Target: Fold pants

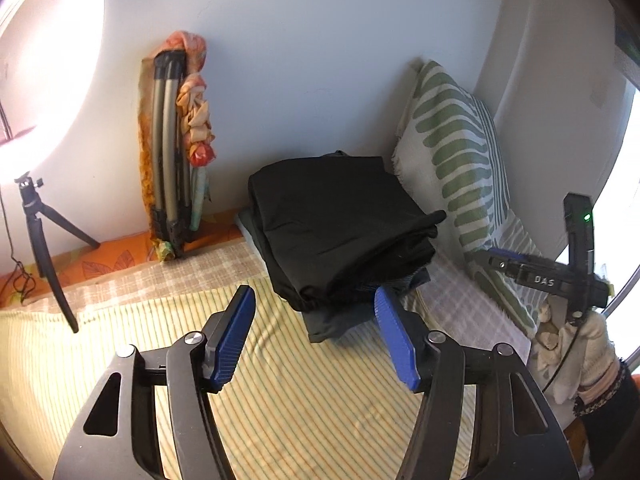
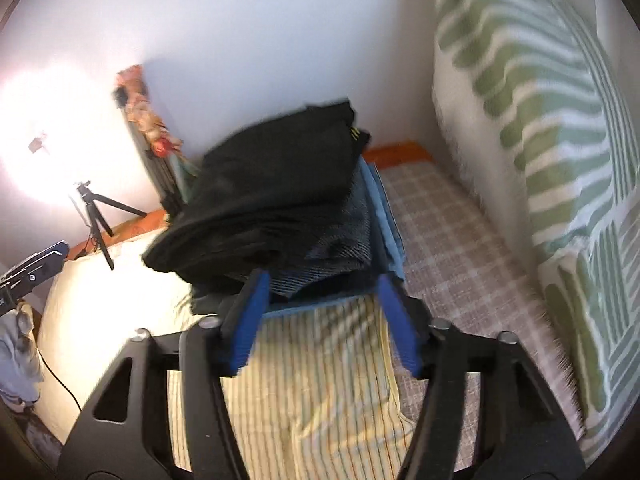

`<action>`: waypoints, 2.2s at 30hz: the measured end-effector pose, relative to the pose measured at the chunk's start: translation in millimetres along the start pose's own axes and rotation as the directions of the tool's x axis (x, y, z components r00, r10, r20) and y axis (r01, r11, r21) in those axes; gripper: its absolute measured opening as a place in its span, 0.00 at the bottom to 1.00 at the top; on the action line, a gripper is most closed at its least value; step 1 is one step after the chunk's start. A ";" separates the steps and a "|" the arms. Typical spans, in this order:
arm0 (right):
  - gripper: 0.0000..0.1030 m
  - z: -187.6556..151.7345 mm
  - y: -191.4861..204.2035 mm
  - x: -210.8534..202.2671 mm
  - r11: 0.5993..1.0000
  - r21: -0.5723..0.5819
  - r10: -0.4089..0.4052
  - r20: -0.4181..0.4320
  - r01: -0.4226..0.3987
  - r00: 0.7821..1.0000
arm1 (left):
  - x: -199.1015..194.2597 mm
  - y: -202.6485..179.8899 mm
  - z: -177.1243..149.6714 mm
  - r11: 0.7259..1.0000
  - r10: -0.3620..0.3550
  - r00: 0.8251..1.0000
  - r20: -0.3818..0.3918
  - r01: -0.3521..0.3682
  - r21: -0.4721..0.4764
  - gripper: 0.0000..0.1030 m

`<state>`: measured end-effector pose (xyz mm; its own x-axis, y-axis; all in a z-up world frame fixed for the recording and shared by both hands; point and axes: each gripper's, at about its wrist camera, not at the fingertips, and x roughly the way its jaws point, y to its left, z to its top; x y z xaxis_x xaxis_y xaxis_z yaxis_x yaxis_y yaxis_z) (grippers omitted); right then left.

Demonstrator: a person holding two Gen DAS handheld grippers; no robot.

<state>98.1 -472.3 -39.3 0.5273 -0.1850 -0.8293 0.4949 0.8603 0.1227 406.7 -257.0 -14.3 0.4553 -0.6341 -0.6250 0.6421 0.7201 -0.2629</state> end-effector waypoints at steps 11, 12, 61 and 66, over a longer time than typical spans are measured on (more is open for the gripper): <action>0.85 -22.5 65.6 -50.4 0.988 -0.104 -0.104 0.105 0.115 0.989 | -31.6 -7.7 -21.1 0.998 0.068 0.997 0.039 -0.068 -0.002 0.75; 0.86 -26.3 71.6 -53.5 0.986 -0.113 -0.113 0.113 0.126 0.987 | -35.4 -7.6 -23.6 0.997 0.072 0.997 0.041 -0.072 -0.005 0.75; 0.99 -118.9 137.1 -37.8 0.975 -0.108 -0.172 0.192 0.195 0.966 | -68.2 12.6 -111.7 0.976 0.218 0.974 0.069 -0.219 0.013 0.83; 0.99 -117.7 134.9 -37.5 0.977 -0.097 -0.168 0.188 0.189 0.968 | -68.0 12.8 -111.9 0.976 0.216 0.974 0.067 -0.218 0.013 0.83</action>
<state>63.8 -293.4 -55.9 0.5569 -0.4130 -0.7206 0.5162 0.8518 -0.0892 315.0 -173.1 -57.4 0.6238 -0.4806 -0.6164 0.5352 0.8374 -0.1112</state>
